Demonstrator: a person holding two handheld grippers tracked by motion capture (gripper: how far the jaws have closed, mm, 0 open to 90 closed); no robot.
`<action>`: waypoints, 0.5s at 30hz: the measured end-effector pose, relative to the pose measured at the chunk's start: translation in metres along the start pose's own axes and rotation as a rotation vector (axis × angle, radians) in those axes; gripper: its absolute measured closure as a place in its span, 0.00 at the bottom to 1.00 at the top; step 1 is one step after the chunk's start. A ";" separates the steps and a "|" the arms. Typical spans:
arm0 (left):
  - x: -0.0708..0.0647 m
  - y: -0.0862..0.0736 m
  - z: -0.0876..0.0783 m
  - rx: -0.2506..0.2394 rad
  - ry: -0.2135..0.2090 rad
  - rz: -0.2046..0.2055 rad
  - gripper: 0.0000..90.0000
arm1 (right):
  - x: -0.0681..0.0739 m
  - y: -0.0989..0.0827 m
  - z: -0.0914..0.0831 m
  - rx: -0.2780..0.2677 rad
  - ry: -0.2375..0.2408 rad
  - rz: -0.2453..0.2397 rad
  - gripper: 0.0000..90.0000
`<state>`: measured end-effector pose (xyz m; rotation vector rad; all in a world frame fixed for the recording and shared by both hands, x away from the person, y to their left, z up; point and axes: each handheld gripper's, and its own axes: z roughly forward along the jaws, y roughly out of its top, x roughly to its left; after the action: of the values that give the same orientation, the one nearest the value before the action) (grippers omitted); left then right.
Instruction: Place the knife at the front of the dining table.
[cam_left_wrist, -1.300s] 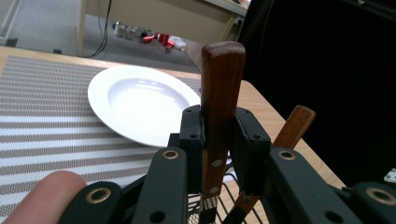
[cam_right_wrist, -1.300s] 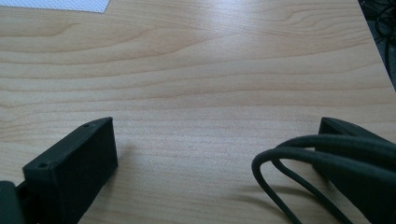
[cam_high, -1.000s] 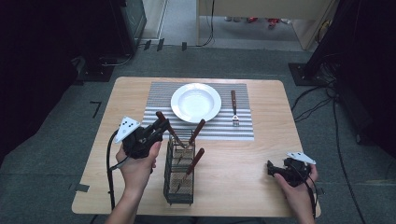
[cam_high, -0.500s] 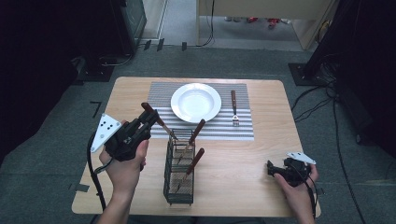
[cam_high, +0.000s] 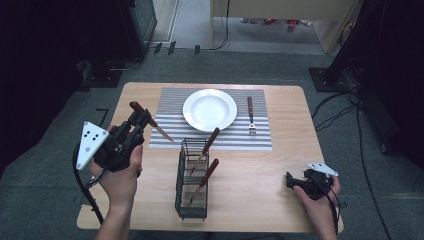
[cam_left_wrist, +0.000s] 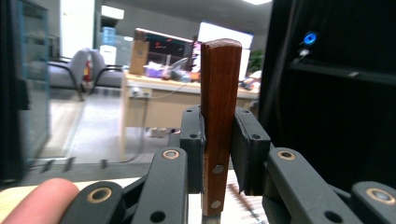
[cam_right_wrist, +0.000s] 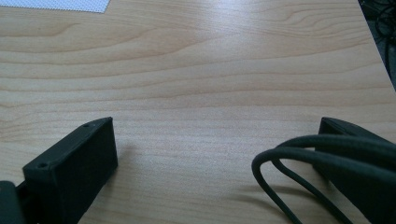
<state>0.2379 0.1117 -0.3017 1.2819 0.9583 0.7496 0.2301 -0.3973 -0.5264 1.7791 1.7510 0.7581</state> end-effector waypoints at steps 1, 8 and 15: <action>0.003 -0.004 0.002 0.012 0.007 0.003 0.85 | 0.000 0.000 0.000 0.000 0.000 0.001 0.00; 0.025 -0.035 0.022 0.078 0.060 0.016 0.85 | 0.000 0.000 0.000 0.002 0.000 0.002 0.00; 0.040 -0.064 0.043 0.119 0.080 0.015 0.85 | 0.000 0.000 0.000 0.001 0.000 0.001 0.00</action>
<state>0.2903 0.1185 -0.3701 1.3721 1.0719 0.7700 0.2303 -0.3972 -0.5263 1.7813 1.7508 0.7577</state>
